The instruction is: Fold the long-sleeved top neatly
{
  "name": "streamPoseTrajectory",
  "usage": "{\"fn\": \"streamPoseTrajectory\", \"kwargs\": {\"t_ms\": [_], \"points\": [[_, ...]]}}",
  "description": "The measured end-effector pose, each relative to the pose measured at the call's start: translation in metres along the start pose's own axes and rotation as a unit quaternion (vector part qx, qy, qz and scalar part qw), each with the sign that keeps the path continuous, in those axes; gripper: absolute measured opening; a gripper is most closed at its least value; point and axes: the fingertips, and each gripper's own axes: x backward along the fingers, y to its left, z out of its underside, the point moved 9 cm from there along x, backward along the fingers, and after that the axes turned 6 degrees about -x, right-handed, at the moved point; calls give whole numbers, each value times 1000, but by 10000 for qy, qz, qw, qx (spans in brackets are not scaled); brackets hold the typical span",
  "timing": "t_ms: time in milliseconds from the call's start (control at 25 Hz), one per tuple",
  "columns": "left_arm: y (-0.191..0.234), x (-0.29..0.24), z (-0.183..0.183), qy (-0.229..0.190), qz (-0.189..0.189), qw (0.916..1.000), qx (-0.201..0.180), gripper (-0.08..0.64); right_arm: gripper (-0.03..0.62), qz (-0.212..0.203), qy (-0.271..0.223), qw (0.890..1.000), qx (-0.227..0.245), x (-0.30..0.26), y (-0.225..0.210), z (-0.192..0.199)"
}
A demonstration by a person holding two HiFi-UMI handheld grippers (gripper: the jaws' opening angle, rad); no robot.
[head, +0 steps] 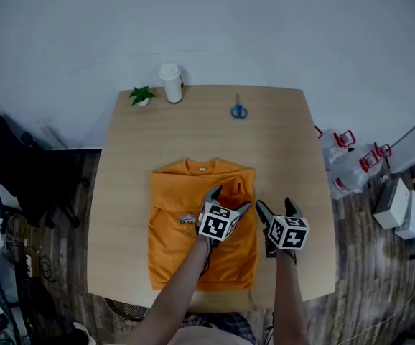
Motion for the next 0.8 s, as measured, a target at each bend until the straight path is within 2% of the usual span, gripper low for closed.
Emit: {"fn": "streamPoseTrajectory", "kwargs": {"t_ms": [200, 440, 800], "points": [[11, 17, -4, -128, -213, 9995, 184, 430, 426, -51, -85, 10000, -5, 2, 6, -3], [32, 59, -13, -612, -715, 9940, 551, 422, 411, -95, -241, 9997, 33, 11, 11, -6], [53, 124, -8, -878, -1326, 9843, 766, 302, 359, -295, -514, 9982, 103, 25, 19, -13]]}}
